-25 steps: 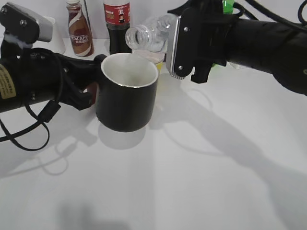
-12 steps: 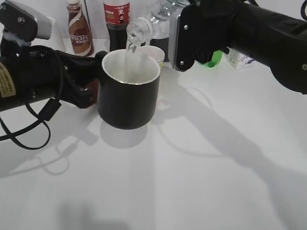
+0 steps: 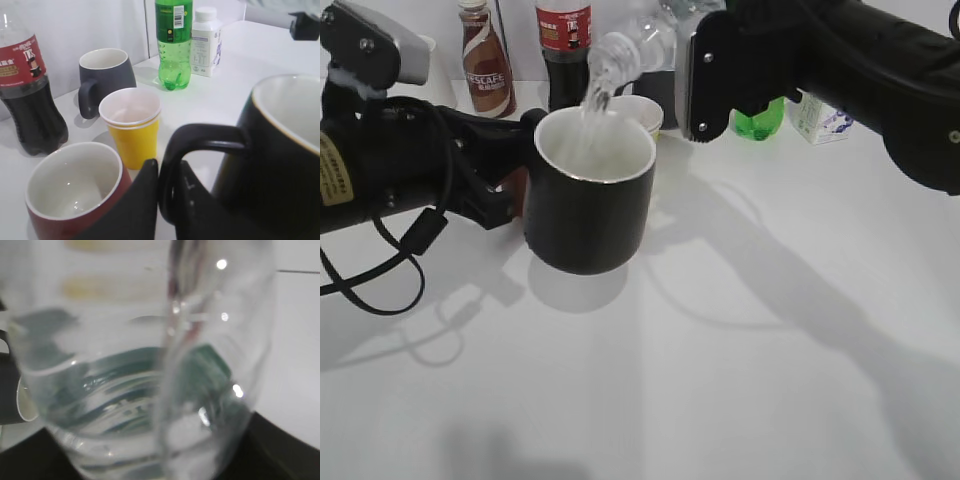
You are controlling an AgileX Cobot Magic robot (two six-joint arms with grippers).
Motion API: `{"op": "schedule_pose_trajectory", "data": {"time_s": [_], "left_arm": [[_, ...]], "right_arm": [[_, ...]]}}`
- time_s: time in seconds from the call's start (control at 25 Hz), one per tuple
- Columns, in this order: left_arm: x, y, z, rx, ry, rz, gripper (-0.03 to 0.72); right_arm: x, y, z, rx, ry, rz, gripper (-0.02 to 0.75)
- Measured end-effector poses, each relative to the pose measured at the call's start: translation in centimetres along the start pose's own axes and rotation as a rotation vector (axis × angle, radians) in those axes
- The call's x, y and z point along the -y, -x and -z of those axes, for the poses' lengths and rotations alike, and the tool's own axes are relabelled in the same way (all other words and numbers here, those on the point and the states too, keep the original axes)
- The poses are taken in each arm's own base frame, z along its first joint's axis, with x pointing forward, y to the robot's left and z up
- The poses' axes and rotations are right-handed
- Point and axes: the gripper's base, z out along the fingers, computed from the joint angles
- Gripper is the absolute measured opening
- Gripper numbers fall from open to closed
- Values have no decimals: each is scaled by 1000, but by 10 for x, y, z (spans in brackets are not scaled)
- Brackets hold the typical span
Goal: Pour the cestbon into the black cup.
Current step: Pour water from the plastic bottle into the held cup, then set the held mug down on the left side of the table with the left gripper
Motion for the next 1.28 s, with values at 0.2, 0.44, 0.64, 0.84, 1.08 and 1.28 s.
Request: {"op": "schedule_pose_trajectory", "data": {"time_s": [0.2, 0.44, 0.64, 0.84, 1.08, 1.28], "left_arm": [[0, 0, 0, -1, -2, -3, 48], [0, 0, 0, -2, -2, -4, 48], [0, 1, 0, 13, -2, 6, 48], [-4, 6, 1, 72, 27, 65, 48], [-29, 13, 8, 191, 141, 136, 48], [-79, 11, 28, 252, 385, 187, 48]], "right_arm": [[0, -1, 0, -8, -3, -9, 452], [0, -1, 0, -12, -5, -10, 452], [-5, -1, 0, -15, 55, -177, 452], [-21, 1, 3, -67, 232, -653, 452], [-20, 1, 6, -166, 245, -1287, 452], [-19, -3, 10, -249, 263, -1425, 452]]}}
